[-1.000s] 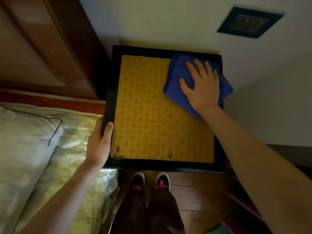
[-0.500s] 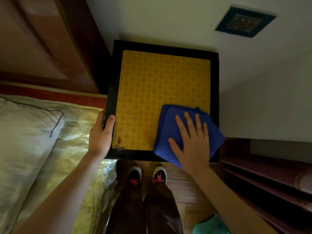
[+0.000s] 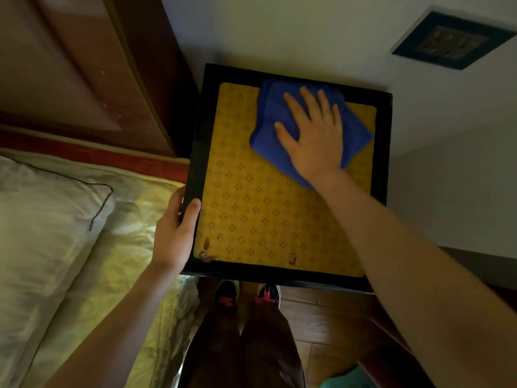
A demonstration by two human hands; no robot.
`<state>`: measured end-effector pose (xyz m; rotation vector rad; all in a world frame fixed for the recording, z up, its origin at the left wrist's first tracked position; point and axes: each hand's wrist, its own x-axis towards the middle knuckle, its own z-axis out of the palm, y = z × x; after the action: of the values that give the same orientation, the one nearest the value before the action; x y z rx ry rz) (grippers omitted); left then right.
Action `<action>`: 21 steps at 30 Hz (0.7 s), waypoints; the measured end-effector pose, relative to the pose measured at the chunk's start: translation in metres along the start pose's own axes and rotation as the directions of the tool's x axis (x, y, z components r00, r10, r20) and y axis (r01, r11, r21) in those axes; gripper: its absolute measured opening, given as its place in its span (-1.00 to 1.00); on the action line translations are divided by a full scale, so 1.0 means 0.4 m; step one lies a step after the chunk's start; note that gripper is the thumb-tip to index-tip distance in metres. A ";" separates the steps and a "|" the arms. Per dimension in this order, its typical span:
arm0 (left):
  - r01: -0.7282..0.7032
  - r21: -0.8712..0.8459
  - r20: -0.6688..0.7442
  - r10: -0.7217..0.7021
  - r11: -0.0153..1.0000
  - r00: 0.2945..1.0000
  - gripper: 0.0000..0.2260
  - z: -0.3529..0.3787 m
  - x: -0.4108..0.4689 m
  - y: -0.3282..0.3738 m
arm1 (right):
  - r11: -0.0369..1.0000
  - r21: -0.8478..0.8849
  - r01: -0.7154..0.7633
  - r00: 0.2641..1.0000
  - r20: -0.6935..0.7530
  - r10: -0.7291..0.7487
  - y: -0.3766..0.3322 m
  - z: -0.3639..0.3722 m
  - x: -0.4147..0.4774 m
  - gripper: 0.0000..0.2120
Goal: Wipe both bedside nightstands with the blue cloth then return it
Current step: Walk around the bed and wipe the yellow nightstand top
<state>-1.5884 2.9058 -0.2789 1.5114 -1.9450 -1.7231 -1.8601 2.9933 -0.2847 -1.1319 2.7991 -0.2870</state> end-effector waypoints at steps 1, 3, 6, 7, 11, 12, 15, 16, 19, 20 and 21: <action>0.002 0.005 0.000 -0.002 1.000 1.000 -0.85 -0.001 0.000 0.000 | 1.000 0.002 -0.017 1.000 0.005 0.017 0.011 -0.007 0.030 -0.41; -0.004 0.014 0.003 0.004 1.000 1.000 -0.86 -0.002 -0.001 0.001 | 0.999 0.016 -0.043 0.999 0.021 0.043 0.026 -0.019 0.072 -0.40; -0.006 0.004 0.006 0.006 1.000 1.000 -0.84 -0.003 -0.005 0.001 | 0.998 0.023 -0.051 0.998 0.032 0.050 0.033 -0.028 0.074 -0.40; -0.007 -0.002 0.012 0.007 1.000 1.000 -0.81 -0.004 -0.005 -0.001 | 0.998 0.027 -0.058 0.998 0.032 0.057 0.033 -0.030 0.049 -0.40; 0.001 -0.048 0.026 0.000 0.999 1.000 -0.78 -0.010 -0.004 -0.007 | 0.997 0.022 -0.071 0.997 0.006 0.071 0.016 -0.029 -0.172 -0.42; 0.004 -0.057 0.021 -0.003 0.998 1.000 -0.77 -0.011 -0.004 -0.009 | 0.998 0.013 -0.059 0.998 0.010 0.059 0.005 -0.025 -0.245 -0.42; 0.007 -0.051 0.023 -0.005 0.999 1.000 -0.74 -0.012 -0.004 -0.007 | 1.000 -0.025 -0.010 0.997 0.078 0.012 -0.042 -0.003 -0.431 -0.41; 0.012 -0.050 0.025 -0.011 0.999 1.000 -0.73 -0.012 -0.005 -0.004 | 0.999 -0.047 0.003 0.995 0.098 0.001 -0.060 0.004 -0.468 -0.40; 0.022 -0.042 0.019 -0.021 0.999 1.000 -0.72 -0.011 0.000 -0.010 | 0.995 -0.097 0.018 0.993 0.120 -0.007 -0.090 0.016 -0.492 -0.40; 0.021 -0.039 0.016 -0.020 0.999 1.000 -0.72 -0.012 0.001 -0.013 | 0.995 -0.093 0.021 0.993 0.118 -0.010 -0.090 0.017 -0.476 -0.40; 0.018 -0.040 0.017 -0.017 0.999 1.000 -0.72 -0.011 0.004 -0.018 | 0.996 -0.082 0.022 0.993 0.114 -0.012 -0.087 0.017 -0.453 -0.40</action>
<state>-1.5821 2.9027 -0.2838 1.5099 -1.8989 -1.7762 -1.7058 3.0942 -0.2785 -1.1515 2.7262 -0.1042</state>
